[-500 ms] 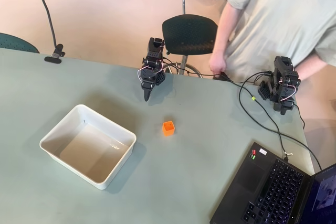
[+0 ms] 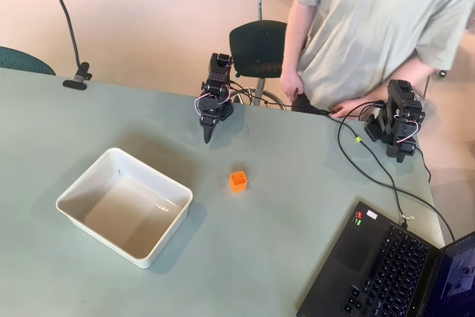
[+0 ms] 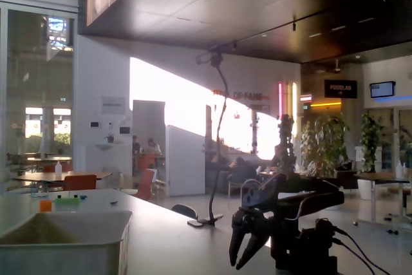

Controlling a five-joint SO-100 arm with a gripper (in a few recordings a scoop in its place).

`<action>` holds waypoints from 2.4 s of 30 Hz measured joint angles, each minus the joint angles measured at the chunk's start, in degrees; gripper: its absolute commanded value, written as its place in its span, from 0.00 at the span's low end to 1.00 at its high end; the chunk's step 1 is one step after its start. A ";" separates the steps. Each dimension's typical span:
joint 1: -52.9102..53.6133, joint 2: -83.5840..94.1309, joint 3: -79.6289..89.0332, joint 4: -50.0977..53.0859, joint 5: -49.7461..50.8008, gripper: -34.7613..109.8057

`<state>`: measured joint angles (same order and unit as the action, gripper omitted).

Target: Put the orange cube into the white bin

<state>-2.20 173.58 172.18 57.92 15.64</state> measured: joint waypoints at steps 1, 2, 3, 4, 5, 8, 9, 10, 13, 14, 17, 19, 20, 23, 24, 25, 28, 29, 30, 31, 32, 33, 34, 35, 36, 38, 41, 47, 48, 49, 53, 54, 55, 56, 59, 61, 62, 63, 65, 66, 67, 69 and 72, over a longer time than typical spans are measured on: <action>0.00 0.00 0.00 0.00 0.00 0.27; 0.00 0.00 0.00 0.00 0.00 0.27; 0.00 0.00 0.00 0.00 0.00 0.27; 0.00 0.00 0.00 0.00 0.00 0.27; 0.00 0.00 0.00 0.00 0.00 0.27; 0.00 0.00 0.00 0.00 0.00 0.27; 0.00 0.00 0.00 0.00 0.00 0.27; 0.00 0.00 0.00 0.00 0.00 0.27; 0.00 0.00 0.00 0.00 0.00 0.27; 0.00 0.00 0.00 0.00 0.00 0.27; 0.00 0.00 0.00 0.00 0.00 0.27; 0.00 0.00 0.00 0.00 0.00 0.27; 0.00 0.00 0.00 0.00 0.00 0.27; 0.70 0.00 0.00 0.00 0.00 0.27; 0.88 0.00 0.00 0.00 0.00 0.26; 0.97 0.00 0.00 0.00 0.00 0.26; 0.26 0.00 0.00 0.00 0.00 0.26; 0.00 0.00 0.00 0.00 0.00 0.27; 0.26 0.09 0.00 0.00 0.00 0.26; 0.53 0.09 0.00 -0.09 0.00 0.27; 0.62 0.09 0.00 -0.18 0.00 0.27; 0.44 0.09 -0.09 -0.18 0.00 0.27; 0.09 0.09 -0.53 -0.18 0.00 0.27; 0.00 0.18 -1.76 -0.18 0.00 0.27; 0.00 0.18 -3.34 -0.18 0.00 0.27; 0.00 0.26 -7.47 -0.35 0.00 0.27; 0.00 -0.62 -14.15 -0.79 -0.18 0.27; -10.20 -6.42 -28.56 -4.92 -1.23 0.27; -12.39 -9.58 -31.03 -5.54 -2.37 0.27; -14.59 -13.62 -33.66 -5.71 -4.04 0.27; -20.21 -33.40 -43.42 -5.62 -9.93 0.27; -21.27 -38.32 -45.62 -5.62 -10.55 0.27; -22.32 -43.24 -47.55 -5.62 -11.34 0.27; -23.55 -47.64 -49.48 -5.62 -11.60 0.27; -25.31 -58.62 -54.40 -4.83 -12.04 0.27; -25.93 -64.34 -57.74 -2.81 -12.04 0.27; -26.46 -66.97 -59.68 -1.58 -12.04 0.27; -27.07 -69.61 -61.70 0.00 -12.04 0.27; -27.33 -73.48 -65.57 2.46 -12.04 0.27; -27.07 -75.06 -67.76 3.87 -12.04 0.27; -26.89 -76.29 -69.70 5.01 -12.04 0.27; -26.72 -78.49 -73.65 7.29 -12.04 0.27; -26.81 -81.91 -79.28 10.11 -12.04 0.28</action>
<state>-29.00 91.67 92.90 68.03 3.60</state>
